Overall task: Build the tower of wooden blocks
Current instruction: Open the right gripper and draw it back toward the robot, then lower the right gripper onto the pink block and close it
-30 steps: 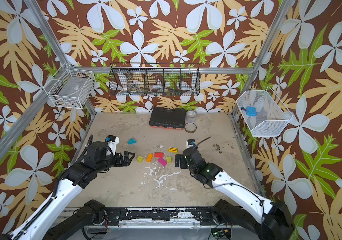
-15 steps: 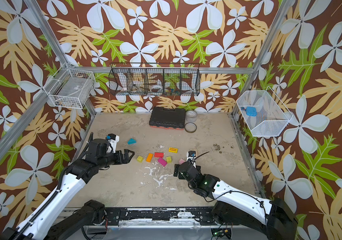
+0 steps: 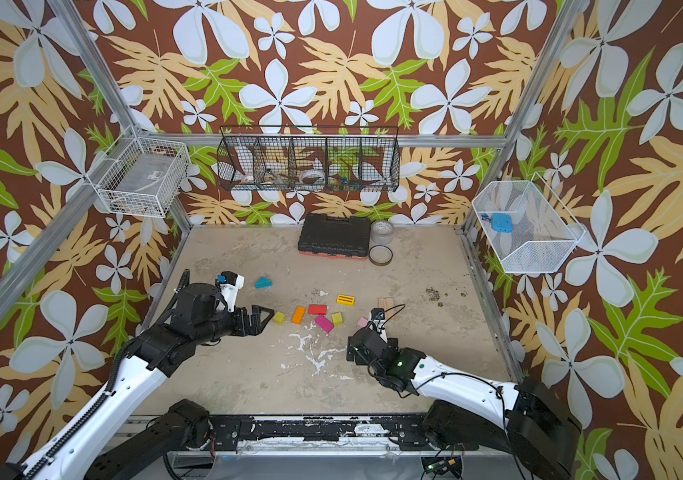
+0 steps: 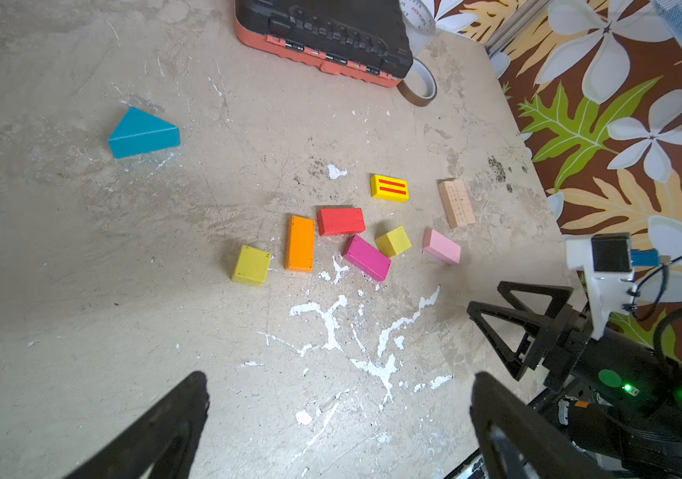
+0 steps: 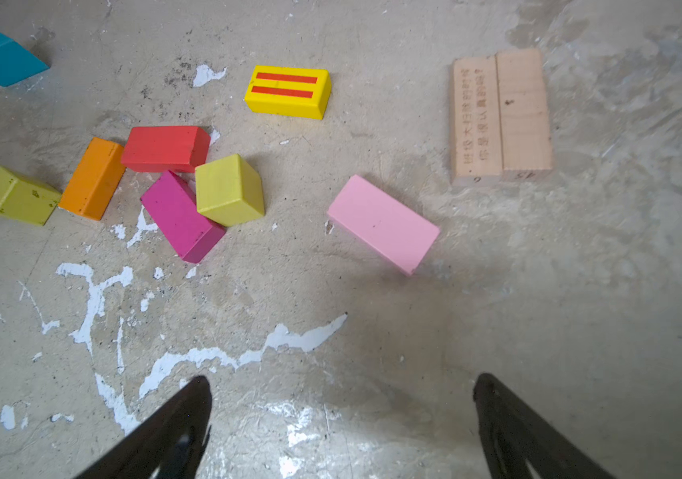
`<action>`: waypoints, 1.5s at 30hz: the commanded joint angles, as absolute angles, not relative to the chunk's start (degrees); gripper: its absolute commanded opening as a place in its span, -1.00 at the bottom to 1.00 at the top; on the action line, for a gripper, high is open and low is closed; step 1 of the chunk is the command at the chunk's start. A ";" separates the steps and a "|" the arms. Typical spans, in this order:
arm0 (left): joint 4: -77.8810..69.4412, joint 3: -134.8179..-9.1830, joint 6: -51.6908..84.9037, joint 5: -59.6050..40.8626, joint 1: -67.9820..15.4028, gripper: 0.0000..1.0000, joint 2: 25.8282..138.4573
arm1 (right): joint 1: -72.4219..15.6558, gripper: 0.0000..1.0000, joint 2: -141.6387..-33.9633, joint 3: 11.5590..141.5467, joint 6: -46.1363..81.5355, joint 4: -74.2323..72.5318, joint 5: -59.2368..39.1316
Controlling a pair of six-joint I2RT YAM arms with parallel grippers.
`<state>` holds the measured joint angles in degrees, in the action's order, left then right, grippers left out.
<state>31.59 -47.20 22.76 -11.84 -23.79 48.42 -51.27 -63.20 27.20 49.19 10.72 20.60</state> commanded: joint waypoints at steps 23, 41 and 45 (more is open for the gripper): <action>31.91 -47.37 24.35 -7.69 -25.40 1.00 49.09 | -51.07 0.92 -81.67 36.38 48.45 12.93 24.92; 31.90 -47.37 24.39 -7.77 -26.90 1.00 48.87 | -43.32 0.87 -86.87 34.95 46.61 3.05 18.91; 31.90 -47.37 24.35 -7.73 -26.90 1.00 48.78 | -43.14 0.86 -89.78 36.83 46.45 3.38 19.46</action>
